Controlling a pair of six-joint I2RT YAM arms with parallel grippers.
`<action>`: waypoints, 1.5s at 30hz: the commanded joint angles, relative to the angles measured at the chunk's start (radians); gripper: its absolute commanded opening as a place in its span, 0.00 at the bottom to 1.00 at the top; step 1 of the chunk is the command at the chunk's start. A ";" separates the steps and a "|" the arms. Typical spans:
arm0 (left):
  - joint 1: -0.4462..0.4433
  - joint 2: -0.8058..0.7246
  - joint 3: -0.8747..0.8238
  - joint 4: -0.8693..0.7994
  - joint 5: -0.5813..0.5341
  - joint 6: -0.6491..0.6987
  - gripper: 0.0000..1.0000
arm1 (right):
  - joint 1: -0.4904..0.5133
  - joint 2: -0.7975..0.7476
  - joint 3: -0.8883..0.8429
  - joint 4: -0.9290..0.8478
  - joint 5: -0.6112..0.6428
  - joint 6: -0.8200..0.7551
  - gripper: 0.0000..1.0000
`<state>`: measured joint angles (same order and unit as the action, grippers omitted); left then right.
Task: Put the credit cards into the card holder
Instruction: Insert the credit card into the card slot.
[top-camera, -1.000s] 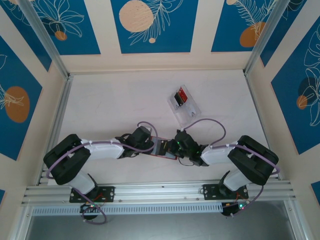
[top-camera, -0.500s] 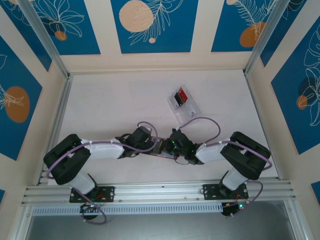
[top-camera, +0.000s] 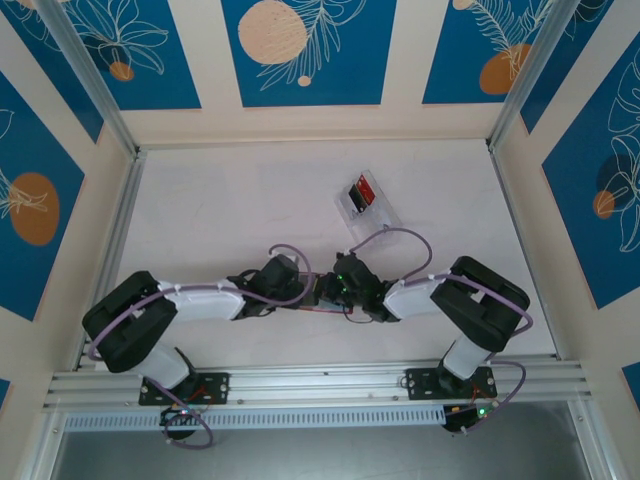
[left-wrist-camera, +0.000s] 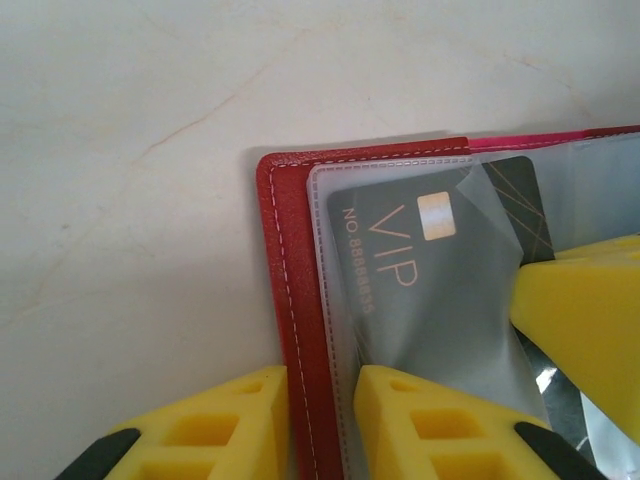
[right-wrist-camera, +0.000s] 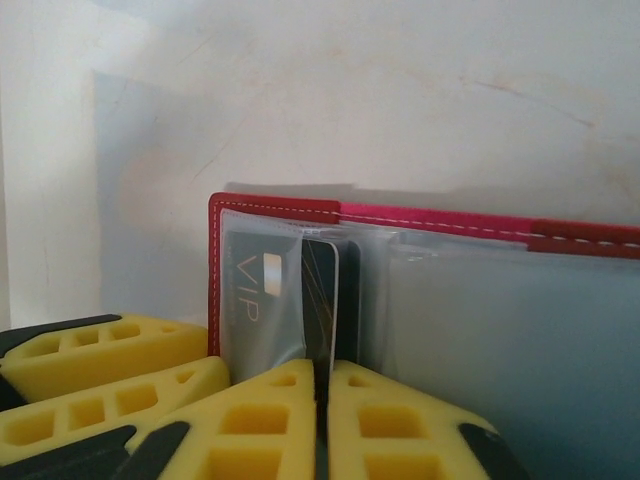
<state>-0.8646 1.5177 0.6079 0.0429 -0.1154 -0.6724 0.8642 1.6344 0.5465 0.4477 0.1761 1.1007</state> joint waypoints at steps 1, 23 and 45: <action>-0.040 -0.004 -0.045 -0.068 0.045 -0.027 0.26 | 0.012 -0.020 0.042 -0.186 -0.094 -0.082 0.17; -0.042 -0.043 -0.072 -0.053 0.029 -0.053 0.28 | -0.033 -0.079 0.252 -0.648 -0.080 -0.274 0.00; -0.042 -0.064 -0.082 -0.046 0.032 -0.053 0.33 | 0.003 0.052 0.259 -0.520 -0.181 -0.213 0.00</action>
<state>-0.8925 1.4593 0.5499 0.0624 -0.1089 -0.7170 0.8692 1.6592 0.8223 -0.1558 0.0917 0.8577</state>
